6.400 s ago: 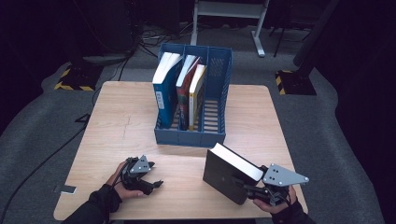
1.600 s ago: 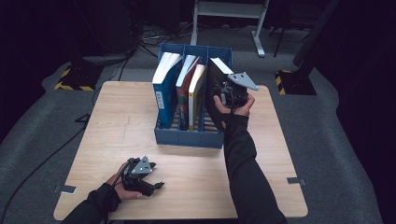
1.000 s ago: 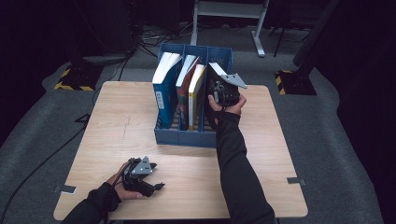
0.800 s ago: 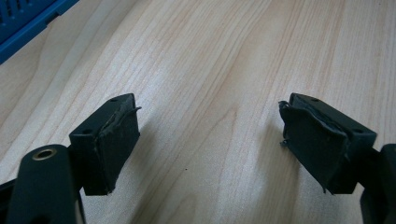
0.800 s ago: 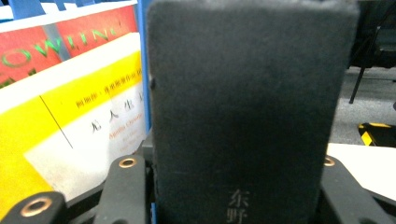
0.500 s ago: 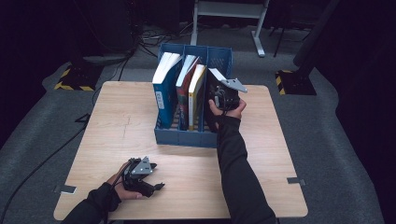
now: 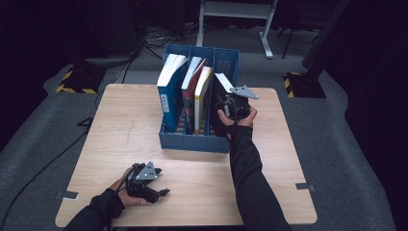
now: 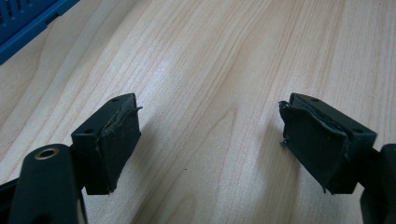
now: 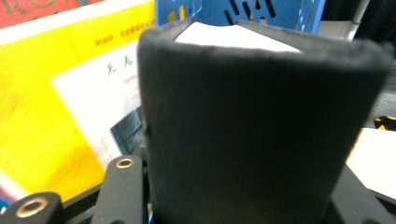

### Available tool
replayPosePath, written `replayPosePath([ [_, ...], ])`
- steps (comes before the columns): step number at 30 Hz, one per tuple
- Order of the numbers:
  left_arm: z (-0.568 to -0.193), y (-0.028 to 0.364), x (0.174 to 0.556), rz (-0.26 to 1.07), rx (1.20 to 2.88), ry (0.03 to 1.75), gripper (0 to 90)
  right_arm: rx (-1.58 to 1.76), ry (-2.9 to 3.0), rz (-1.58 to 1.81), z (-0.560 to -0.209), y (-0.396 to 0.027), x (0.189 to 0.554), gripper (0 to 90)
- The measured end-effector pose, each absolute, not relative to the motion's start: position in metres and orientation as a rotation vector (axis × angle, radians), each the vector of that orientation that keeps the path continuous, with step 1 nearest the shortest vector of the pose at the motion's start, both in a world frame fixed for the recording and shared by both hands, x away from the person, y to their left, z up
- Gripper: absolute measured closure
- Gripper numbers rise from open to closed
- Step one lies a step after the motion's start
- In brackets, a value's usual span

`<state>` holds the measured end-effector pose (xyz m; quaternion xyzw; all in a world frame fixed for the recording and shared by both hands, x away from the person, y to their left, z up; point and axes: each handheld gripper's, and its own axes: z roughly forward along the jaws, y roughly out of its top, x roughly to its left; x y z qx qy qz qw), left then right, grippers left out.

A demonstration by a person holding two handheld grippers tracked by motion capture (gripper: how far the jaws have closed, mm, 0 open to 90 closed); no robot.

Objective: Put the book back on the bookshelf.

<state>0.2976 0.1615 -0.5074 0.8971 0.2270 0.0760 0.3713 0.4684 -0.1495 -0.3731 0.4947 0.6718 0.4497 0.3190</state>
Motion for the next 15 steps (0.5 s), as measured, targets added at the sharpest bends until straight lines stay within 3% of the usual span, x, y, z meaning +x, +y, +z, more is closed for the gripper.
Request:
replayPosePath([
  [15, -0.507, 0.161, 0.298, 0.195, 2.300, 0.582, 19.0, 1.187, 1.862, 1.121, -0.385, -0.151, 0.440, 48.5],
])
